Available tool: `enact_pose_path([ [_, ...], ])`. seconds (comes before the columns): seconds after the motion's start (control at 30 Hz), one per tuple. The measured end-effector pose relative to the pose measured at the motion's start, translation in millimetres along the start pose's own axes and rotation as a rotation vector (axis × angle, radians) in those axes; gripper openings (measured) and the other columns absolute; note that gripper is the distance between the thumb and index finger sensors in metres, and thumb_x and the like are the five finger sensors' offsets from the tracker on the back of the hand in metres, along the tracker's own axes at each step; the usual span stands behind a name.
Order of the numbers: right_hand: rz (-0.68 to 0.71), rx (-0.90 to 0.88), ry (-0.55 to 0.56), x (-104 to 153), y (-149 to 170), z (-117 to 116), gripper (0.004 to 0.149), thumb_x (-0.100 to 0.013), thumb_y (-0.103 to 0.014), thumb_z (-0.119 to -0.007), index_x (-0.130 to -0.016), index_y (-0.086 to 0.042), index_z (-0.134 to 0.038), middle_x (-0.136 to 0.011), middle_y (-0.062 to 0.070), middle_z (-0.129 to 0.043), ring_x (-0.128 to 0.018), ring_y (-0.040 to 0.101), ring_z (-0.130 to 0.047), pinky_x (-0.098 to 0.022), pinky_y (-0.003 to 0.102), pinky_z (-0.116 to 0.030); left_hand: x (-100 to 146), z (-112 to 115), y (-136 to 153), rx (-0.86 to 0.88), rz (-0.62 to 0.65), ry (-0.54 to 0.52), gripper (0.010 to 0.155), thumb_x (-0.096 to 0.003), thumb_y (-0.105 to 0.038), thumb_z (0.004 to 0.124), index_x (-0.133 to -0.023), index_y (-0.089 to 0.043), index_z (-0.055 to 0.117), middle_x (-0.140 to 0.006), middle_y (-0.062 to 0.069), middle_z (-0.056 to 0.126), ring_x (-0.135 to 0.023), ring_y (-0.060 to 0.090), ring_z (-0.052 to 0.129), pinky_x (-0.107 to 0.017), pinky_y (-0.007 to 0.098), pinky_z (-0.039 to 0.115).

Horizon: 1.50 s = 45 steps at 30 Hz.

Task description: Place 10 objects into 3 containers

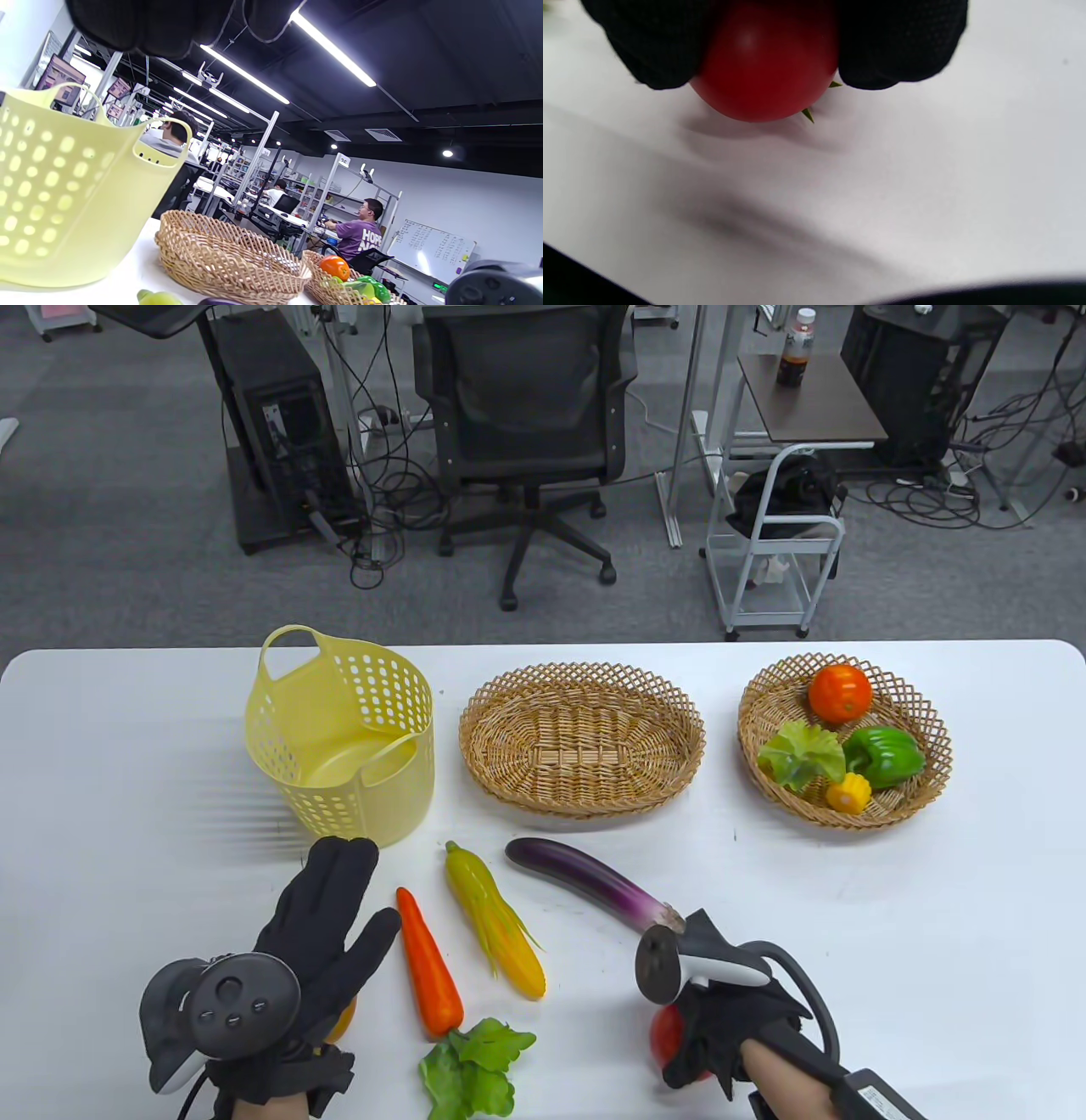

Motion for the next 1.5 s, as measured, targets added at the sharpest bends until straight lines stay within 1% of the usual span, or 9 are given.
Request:
enact_pose_path([
  [0.1,0.039,-0.056,0.080,9,-1,23,0.103,-0.045,-0.057,-0.081,-0.113,-0.006,-0.024,-0.112,0.028,-0.047,-0.079,0.042,-0.080,-0.050,0.042,-0.079,1,-2,-1,-0.030,-0.012,-0.022,0.076,-0.0664,-0.064,0.045,-0.122,-0.012,0.047,-0.122,0.032,0.044,-0.107,0.058,0.060,-0.069,0.067,0.063],
  [0.27,0.073,-0.133,0.370,21,8,79,0.102,-0.045,-0.057,-0.081,-0.112,-0.007,-0.022,-0.113,0.028,-0.043,-0.078,0.041,-0.080,-0.049,0.040,-0.079,0,-1,0,-0.024,-0.017,-0.017,0.076,-0.0663,-0.064,0.045,-0.122,-0.013,0.047,-0.122,0.032,0.044,-0.107,0.058,0.060,-0.069,0.067,0.063],
  [0.37,0.034,-0.168,0.507,15,20,106,0.104,-0.045,-0.057,-0.081,-0.112,-0.008,-0.019,-0.113,0.027,-0.043,-0.076,0.040,-0.082,-0.047,0.039,-0.080,-3,1,3,-0.021,-0.027,-0.005,0.076,-0.0663,-0.064,0.045,-0.122,-0.013,0.047,-0.122,0.032,0.044,-0.107,0.058,0.060,-0.069,0.067,0.063],
  [0.6,-0.108,-0.349,0.710,-18,55,148,0.102,-0.045,-0.057,-0.081,-0.112,-0.009,-0.021,-0.113,0.026,-0.043,-0.066,0.035,-0.088,-0.043,0.035,-0.081,-7,5,4,-0.041,-0.044,0.007,0.076,-0.0663,-0.064,0.045,-0.122,-0.013,0.047,-0.122,0.032,0.045,-0.107,0.057,0.061,-0.069,0.067,0.063],
  [0.83,-0.197,-0.484,0.734,-52,73,167,0.100,-0.046,-0.058,-0.078,-0.112,-0.007,-0.023,-0.111,0.028,-0.046,-0.063,0.036,-0.089,-0.041,0.035,-0.080,-8,6,3,0.003,-0.021,0.028,0.076,-0.0664,-0.064,0.045,-0.122,-0.013,0.047,-0.121,0.032,0.046,-0.106,0.058,0.061,-0.069,0.067,0.063],
  [0.93,-0.228,-0.528,0.683,-66,75,174,0.100,-0.047,-0.058,-0.078,-0.112,-0.007,-0.021,-0.112,0.028,-0.044,-0.060,0.035,-0.090,-0.037,0.031,-0.081,-8,4,4,-0.007,-0.027,0.018,0.076,-0.0663,-0.064,0.045,-0.122,-0.013,0.047,-0.121,0.032,0.046,-0.106,0.057,0.061,-0.069,0.067,0.063],
  [1.1,-0.241,-0.555,0.643,-82,74,182,0.099,-0.048,-0.058,-0.077,-0.113,-0.007,-0.021,-0.112,0.029,-0.043,-0.063,0.036,-0.089,-0.038,0.033,-0.080,-11,6,12,-0.004,-0.050,0.032,0.076,-0.0664,-0.064,0.045,-0.121,-0.011,0.048,-0.120,0.033,0.049,-0.105,0.058,0.062,-0.068,0.068,0.064],
  [1.3,-0.259,-0.552,0.597,-92,70,187,0.099,-0.049,-0.057,-0.076,-0.113,-0.008,-0.020,-0.113,0.029,-0.042,-0.065,0.038,-0.088,-0.041,0.036,-0.080,-13,6,14,-0.019,-0.064,0.032,0.076,-0.0664,-0.064,0.046,-0.121,-0.011,0.048,-0.120,0.032,0.050,-0.106,0.059,0.061,-0.068,0.068,0.063],
  [1.5,-0.258,-0.534,0.608,-84,67,190,0.096,-0.050,-0.057,-0.075,-0.113,-0.008,-0.021,-0.114,0.028,-0.041,-0.067,0.039,-0.087,-0.042,0.036,-0.080,-13,7,14,-0.014,-0.062,0.034,0.076,-0.0663,-0.064,0.046,-0.121,-0.011,0.048,-0.120,0.032,0.051,-0.105,0.059,0.062,-0.068,0.068,0.064],
])
Point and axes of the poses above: the tracker on the back of each hand, its own y axis roughly to the little-finger side, its own x axis roughly from the fingertips to the wrist, z = x × y, the point moved 3 cm from there along -x, roughly from the wrist to the fingertips
